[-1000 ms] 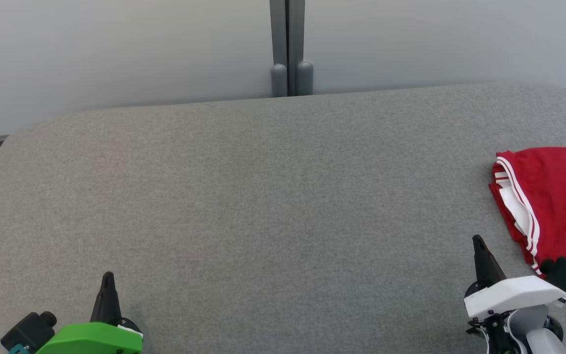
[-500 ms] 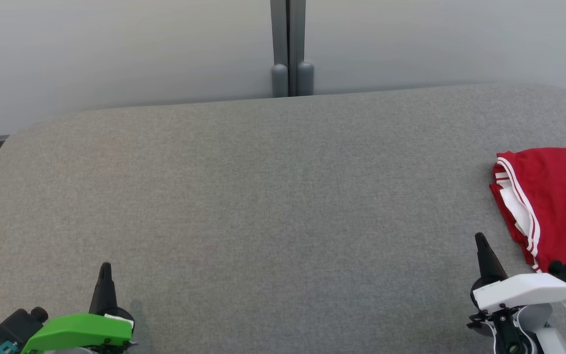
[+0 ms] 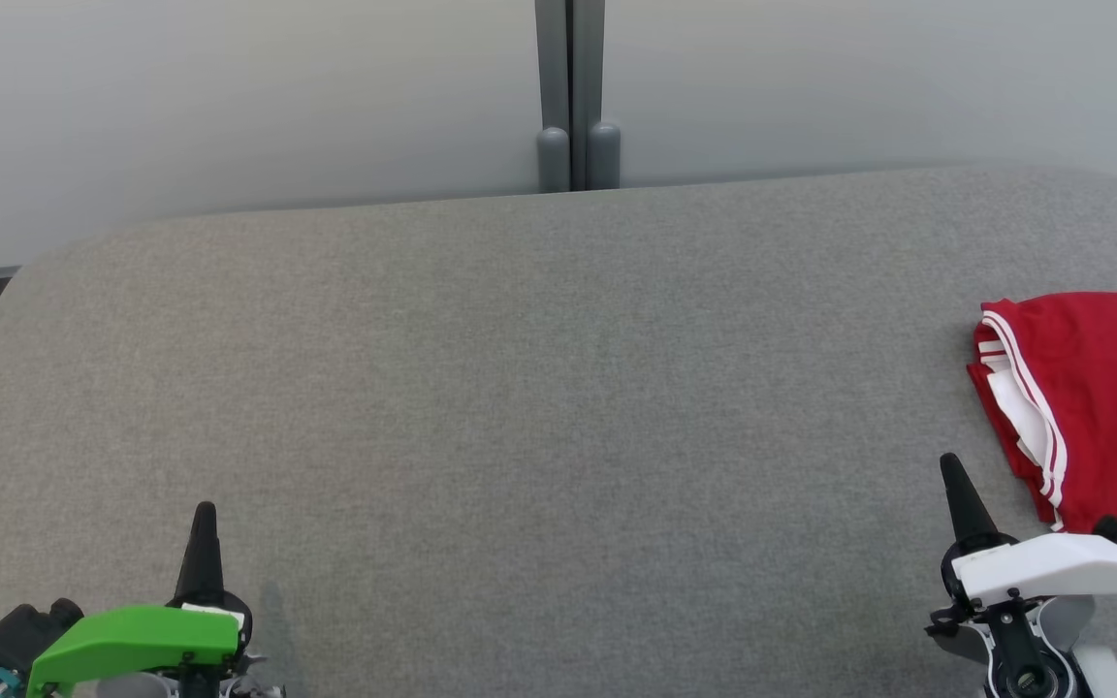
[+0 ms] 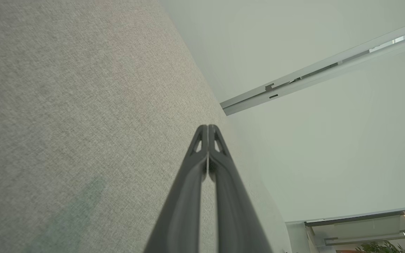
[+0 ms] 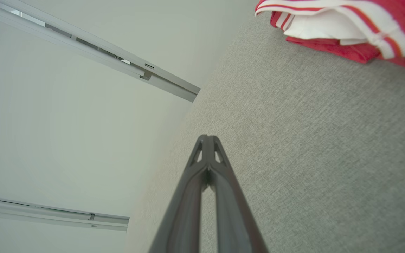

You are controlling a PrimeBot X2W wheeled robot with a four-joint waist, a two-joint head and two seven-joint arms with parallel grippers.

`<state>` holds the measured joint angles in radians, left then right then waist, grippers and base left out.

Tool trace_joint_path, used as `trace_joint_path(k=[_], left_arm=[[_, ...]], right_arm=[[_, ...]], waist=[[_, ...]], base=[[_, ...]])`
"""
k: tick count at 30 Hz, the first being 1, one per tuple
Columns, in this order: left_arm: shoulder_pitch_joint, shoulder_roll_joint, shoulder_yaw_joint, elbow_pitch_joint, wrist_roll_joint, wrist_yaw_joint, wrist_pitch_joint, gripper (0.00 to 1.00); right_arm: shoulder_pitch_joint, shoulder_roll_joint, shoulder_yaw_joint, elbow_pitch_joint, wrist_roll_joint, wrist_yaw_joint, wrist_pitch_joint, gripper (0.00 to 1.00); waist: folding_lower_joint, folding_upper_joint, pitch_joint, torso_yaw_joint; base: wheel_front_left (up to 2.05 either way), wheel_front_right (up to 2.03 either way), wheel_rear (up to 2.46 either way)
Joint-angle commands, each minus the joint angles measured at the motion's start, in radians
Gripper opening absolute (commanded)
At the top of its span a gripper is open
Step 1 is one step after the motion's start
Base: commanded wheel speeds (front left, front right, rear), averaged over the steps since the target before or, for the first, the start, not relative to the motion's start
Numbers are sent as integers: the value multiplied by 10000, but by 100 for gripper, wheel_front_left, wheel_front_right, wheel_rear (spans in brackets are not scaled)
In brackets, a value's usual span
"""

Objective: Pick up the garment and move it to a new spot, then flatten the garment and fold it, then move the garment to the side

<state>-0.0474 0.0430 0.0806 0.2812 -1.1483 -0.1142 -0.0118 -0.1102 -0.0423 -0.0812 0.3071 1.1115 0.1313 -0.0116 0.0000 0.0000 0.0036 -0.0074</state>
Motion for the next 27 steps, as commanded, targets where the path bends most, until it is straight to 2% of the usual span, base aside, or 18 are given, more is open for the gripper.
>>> trace_joint_path(k=[1, 27], left_arm=[[-246, 77, 53, -135, -289, 30, 56, 0], [-506, 93, 219, -397, -2483, 74, 676, 0]], right_arm=[[-144, -67, -40, -145, 284, -4, 78, 0], [-155, -86, -212, -355, 2662, -5, 692, 0]], waist=[[0, 0, -1, 2], [0, 0, -21, 33]], base=[[0, 0, 0], [0, 0, 0]])
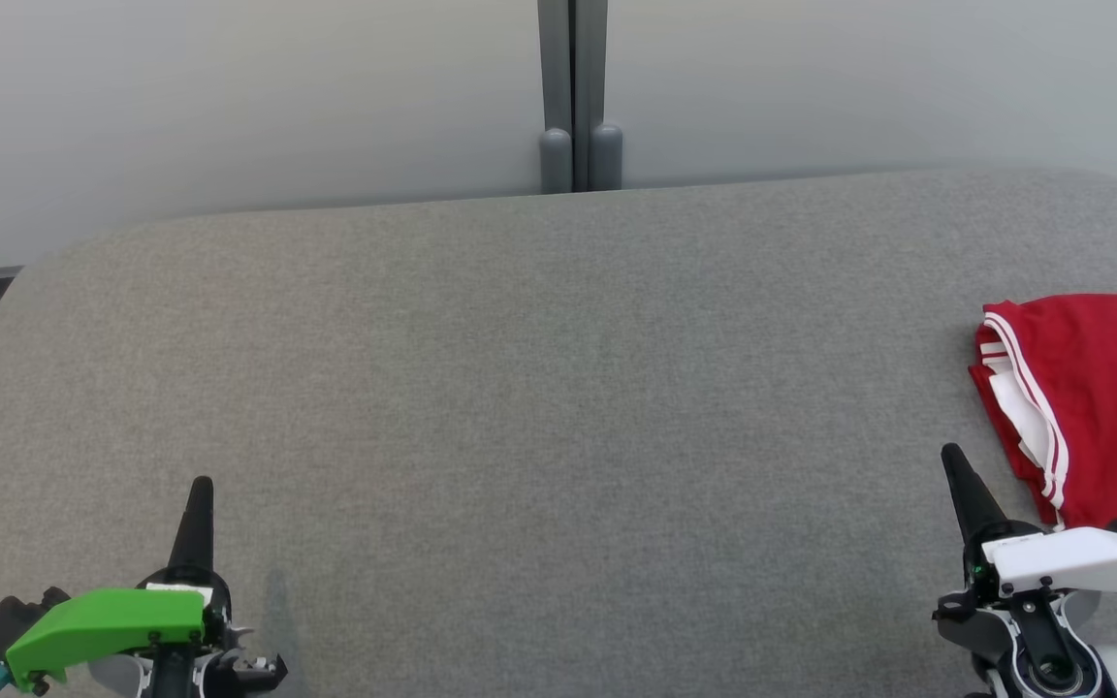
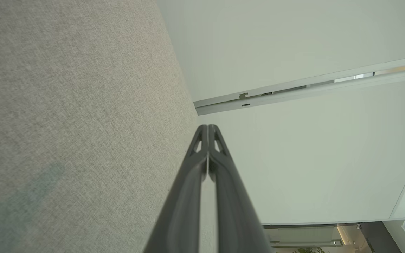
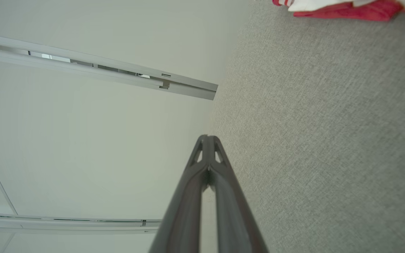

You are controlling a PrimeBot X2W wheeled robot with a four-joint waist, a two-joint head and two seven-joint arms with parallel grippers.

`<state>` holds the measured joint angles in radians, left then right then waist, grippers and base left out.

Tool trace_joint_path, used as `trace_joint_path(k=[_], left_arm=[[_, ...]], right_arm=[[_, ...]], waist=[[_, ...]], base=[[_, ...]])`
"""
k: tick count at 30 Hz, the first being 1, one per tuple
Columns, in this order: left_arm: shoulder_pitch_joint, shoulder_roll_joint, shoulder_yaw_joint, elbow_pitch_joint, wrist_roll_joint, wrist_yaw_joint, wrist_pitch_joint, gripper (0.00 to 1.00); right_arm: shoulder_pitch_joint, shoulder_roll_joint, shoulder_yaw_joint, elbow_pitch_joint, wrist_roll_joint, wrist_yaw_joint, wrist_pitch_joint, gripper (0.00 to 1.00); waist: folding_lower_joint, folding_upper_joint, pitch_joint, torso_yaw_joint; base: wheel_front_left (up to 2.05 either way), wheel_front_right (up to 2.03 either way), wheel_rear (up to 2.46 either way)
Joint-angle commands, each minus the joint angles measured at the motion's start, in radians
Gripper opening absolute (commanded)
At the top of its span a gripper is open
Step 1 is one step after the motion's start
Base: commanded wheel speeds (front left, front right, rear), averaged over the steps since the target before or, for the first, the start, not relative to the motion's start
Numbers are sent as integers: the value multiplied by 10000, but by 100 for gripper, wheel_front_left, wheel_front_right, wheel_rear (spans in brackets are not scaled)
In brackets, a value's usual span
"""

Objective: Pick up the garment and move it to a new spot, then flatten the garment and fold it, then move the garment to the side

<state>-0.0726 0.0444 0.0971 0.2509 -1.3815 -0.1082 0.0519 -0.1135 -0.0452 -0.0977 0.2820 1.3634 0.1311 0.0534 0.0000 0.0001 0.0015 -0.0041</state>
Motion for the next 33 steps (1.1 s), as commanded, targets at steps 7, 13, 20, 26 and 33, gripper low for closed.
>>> trace_joint_path(k=[7, 13, 20, 26, 33], left_arm=[[-289, 82, 95, -146, -668, 20, 192, 0], [-352, 86, 126, -200, -1110, 33, 314, 0], [-386, 88, 157, -256, -1565, 48, 434, 0], [-454, 90, 181, -305, -1955, 64, 540, 0], [-457, 94, 209, -348, -2340, 71, 668, 0]], right_arm=[[-126, -61, -84, -151, 707, -4, 191, 0], [-129, -67, -114, -188, 1188, -5, 317, 0], [-129, -71, -147, -230, 1667, -5, 446, 0], [-129, -75, -178, -271, 2091, -6, 551, 0], [-115, -77, -207, -304, 2521, -7, 664, 0]], waist=[[0, -1, -5, 9], [0, -1, -10, 17], [0, -1, -15, 24], [0, -1, -20, 32], [0, -1, -25, 40]], base=[[0, 0, 0], [0, 0, 0], [0, 0, 0], [0, 0, 0], [0, 0, 0]])
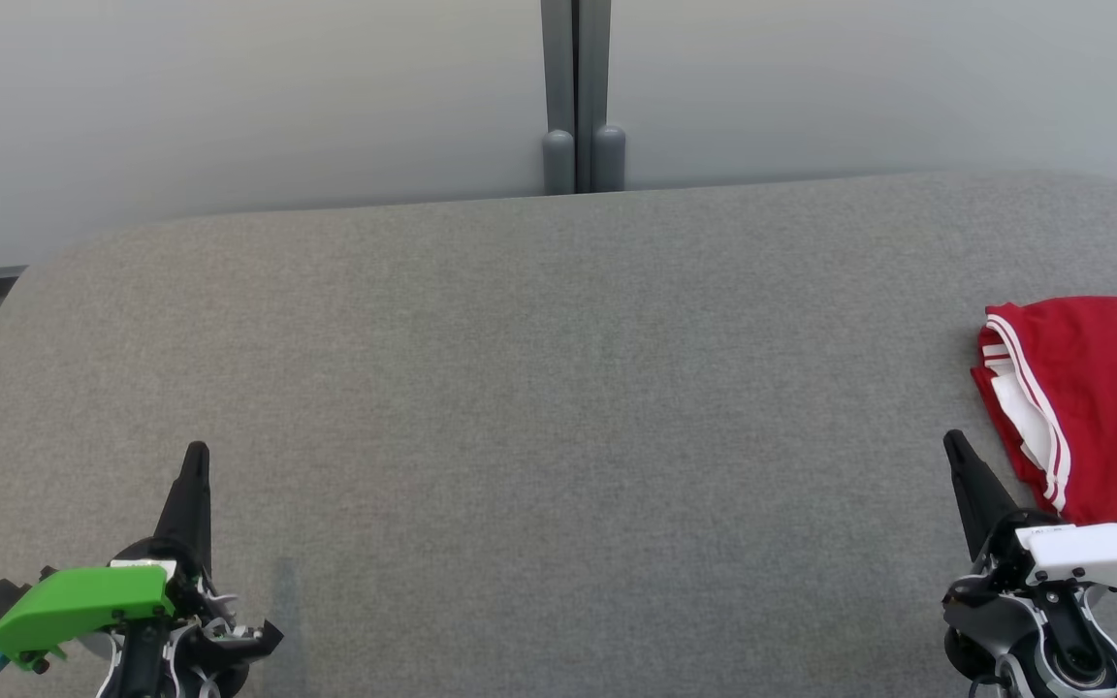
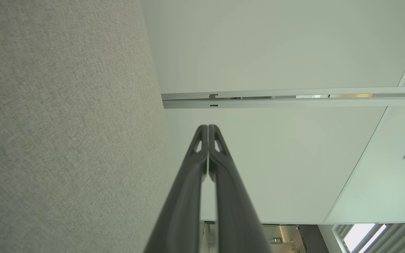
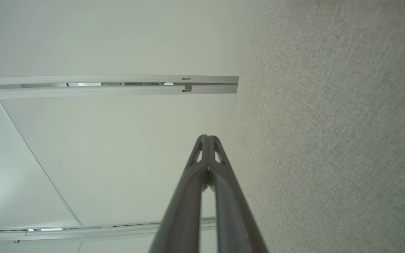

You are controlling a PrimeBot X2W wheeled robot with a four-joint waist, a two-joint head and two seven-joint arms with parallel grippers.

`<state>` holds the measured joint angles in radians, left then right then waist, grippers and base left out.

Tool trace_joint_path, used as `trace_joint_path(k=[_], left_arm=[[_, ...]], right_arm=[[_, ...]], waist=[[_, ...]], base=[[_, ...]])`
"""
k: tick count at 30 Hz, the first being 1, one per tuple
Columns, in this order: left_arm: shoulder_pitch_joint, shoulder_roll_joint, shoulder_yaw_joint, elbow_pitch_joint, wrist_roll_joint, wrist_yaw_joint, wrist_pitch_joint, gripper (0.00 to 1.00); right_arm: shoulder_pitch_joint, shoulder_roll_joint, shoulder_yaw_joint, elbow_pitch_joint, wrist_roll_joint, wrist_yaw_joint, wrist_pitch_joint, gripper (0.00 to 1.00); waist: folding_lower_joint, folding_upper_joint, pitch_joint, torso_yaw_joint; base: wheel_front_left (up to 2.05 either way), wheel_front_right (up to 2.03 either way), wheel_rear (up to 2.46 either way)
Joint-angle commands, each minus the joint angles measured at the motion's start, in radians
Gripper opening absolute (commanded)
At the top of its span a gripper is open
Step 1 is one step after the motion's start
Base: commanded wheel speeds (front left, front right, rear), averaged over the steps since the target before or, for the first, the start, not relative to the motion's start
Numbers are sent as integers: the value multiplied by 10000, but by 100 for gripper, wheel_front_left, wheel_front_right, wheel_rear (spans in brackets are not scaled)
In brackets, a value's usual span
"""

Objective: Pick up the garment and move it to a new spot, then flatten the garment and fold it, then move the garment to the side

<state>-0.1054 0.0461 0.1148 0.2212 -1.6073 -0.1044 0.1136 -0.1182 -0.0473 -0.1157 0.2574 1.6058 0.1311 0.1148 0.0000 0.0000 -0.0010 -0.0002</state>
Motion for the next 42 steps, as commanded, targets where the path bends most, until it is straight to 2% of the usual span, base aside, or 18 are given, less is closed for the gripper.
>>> trace_joint_path(k=[1, 42], left_arm=[[-116, 75, 30, -43, -58, 33, 44, 0], [-114, 74, 27, -42, -58, 33, 45, 0]], right_arm=[[-68, -56, -26, -56, 63, -7, 44, 0], [-67, -55, -23, -51, 61, -7, 45, 0]], waist=[[0, 0, 0, 0], [0, 0, 0, 0]], base=[[0, 0, 0], [0, 0, 0]])
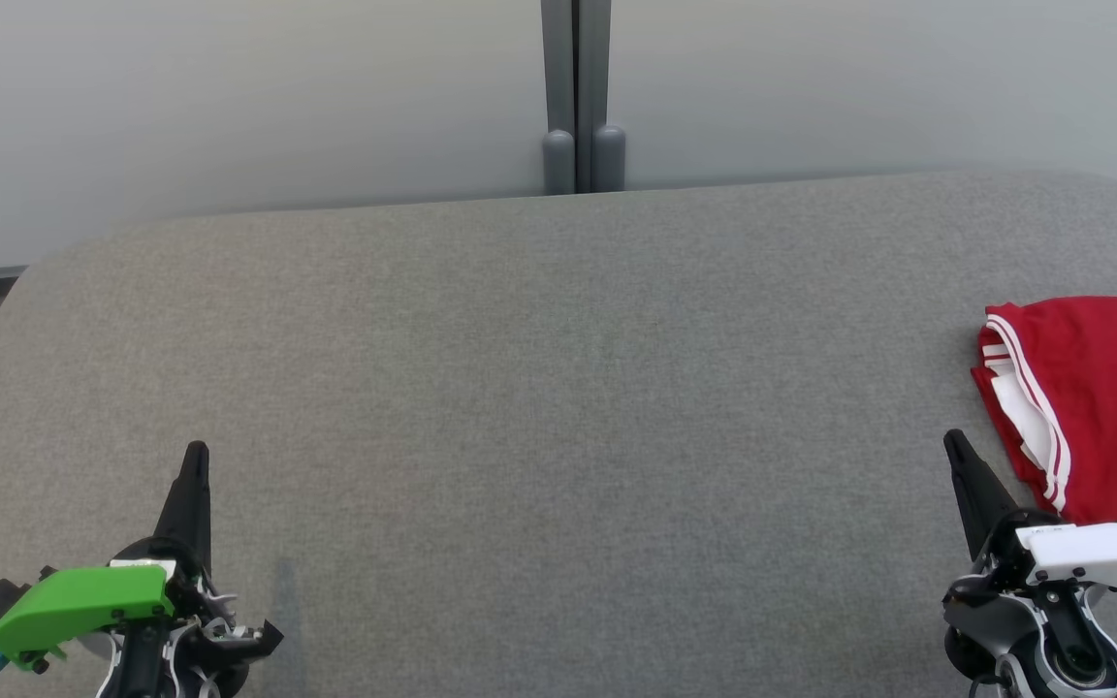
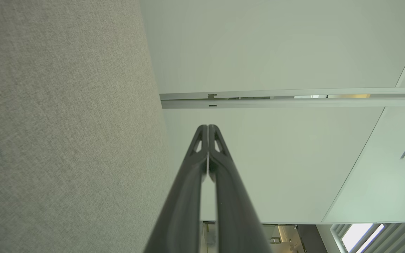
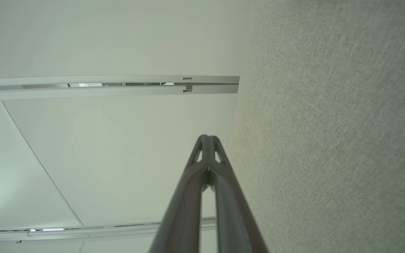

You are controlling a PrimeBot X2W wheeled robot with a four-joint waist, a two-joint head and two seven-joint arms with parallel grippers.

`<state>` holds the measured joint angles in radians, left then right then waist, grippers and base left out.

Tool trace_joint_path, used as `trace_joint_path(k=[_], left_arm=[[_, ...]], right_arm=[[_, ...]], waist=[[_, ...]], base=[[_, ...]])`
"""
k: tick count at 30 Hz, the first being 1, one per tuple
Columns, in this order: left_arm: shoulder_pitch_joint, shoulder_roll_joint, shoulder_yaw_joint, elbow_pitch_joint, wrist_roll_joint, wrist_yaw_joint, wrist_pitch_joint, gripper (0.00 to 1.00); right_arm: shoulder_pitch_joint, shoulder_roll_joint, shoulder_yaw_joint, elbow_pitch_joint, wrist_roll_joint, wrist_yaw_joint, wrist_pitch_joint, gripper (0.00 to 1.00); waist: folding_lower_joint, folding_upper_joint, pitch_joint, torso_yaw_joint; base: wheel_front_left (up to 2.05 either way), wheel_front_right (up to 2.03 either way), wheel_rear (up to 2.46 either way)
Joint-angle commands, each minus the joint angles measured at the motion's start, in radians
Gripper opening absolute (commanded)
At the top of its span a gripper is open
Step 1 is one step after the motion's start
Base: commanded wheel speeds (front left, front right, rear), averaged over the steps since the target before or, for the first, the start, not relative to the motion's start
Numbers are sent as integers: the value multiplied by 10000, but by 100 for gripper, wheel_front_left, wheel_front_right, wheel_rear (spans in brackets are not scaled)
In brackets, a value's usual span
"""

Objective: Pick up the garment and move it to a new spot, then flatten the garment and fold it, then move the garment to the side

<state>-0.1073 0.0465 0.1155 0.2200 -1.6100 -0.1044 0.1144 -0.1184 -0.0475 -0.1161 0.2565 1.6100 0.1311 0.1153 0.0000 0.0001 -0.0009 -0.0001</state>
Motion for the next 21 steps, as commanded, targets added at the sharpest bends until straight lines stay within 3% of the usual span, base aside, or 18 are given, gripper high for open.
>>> trace_joint_path(k=[1, 21], left_arm=[[-95, 70, 19, -30, -29, 33, 37, 0], [-95, 70, 20, -30, -31, 33, 37, 0]], right_arm=[[-65, -53, -20, -42, 19, -7, 38, 0], [-64, -53, -20, -42, 19, -7, 38, 0]], waist=[[0, -1, 0, 0], [0, -1, 0, 0]], base=[[0, 0, 0], [0, 0, 0]])
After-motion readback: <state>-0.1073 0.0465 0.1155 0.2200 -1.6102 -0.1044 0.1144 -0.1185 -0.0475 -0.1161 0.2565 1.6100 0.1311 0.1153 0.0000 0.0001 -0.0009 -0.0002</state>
